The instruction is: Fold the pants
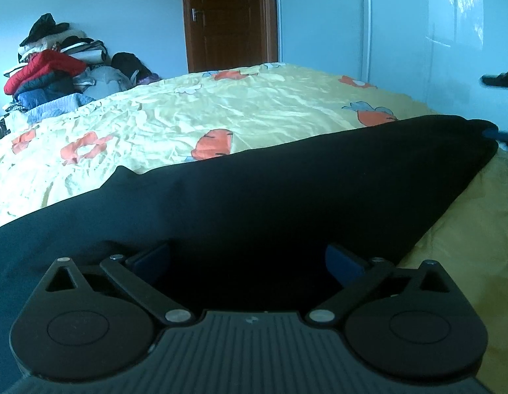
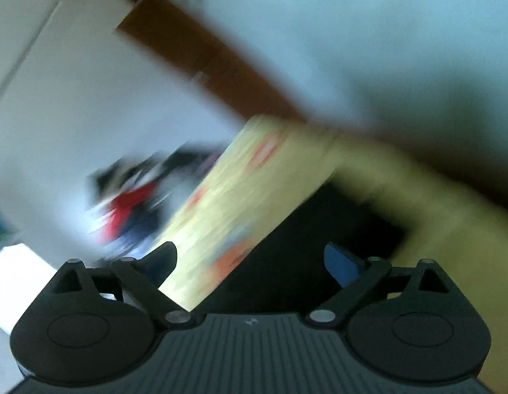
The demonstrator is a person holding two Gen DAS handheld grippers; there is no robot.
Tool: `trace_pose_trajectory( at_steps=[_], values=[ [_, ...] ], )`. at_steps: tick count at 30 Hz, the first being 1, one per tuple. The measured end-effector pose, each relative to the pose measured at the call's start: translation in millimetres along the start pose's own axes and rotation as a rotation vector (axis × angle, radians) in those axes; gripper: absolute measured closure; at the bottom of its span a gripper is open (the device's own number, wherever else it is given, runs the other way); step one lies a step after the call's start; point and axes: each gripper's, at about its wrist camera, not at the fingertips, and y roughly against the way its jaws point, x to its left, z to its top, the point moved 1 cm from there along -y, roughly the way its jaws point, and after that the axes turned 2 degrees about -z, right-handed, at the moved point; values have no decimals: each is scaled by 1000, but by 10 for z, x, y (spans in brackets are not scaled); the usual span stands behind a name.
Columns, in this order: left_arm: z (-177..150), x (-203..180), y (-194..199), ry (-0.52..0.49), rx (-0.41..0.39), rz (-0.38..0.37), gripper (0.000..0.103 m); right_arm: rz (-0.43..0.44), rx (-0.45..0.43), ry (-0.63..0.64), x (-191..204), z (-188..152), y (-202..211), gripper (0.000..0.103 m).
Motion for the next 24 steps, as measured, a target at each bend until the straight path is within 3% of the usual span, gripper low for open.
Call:
trace_pose_trajectory(
  at_steps=[2, 3, 7, 8, 10, 12, 15, 18, 21, 23, 24],
  values=[
    [-1, 0, 0, -1, 0, 0, 0, -142, 9, 13, -48, -74, -132, 7],
    [-1, 2, 2, -1, 1, 0, 0, -136, -41, 26, -59, -83, -112, 8],
    [-4, 13, -4, 8, 3, -6, 0, -503, -283, 112, 58, -78, 228, 7],
    [-6, 16, -5, 10, 4, -8, 0, -561, -327, 128, 87, -89, 313, 6],
    [-6, 20, -8, 12, 5, -9, 0, -476, -351, 102, 59, -136, 408, 6],
    [-6, 22, -9, 11, 5, -9, 0, -365, -298, -6, -72, -132, 493, 6],
    [-6, 22, -8, 11, 5, -9, 0, -302, -238, -122, -220, -209, 459, 7],
    [-6, 22, -7, 12, 5, -9, 0, -287, -216, -121, -211, -303, 337, 12],
    [-5, 22, -7, 12, 5, -10, 0, -287, -220, -89, -290, -150, 368, 13],
    [-6, 22, -7, 12, 5, -9, 0, -301, -240, -79, -319, -118, 395, 23],
    [-6, 23, -7, 12, 5, -9, 0, -308, -246, -78, -325, -96, 362, 33]
  ],
)
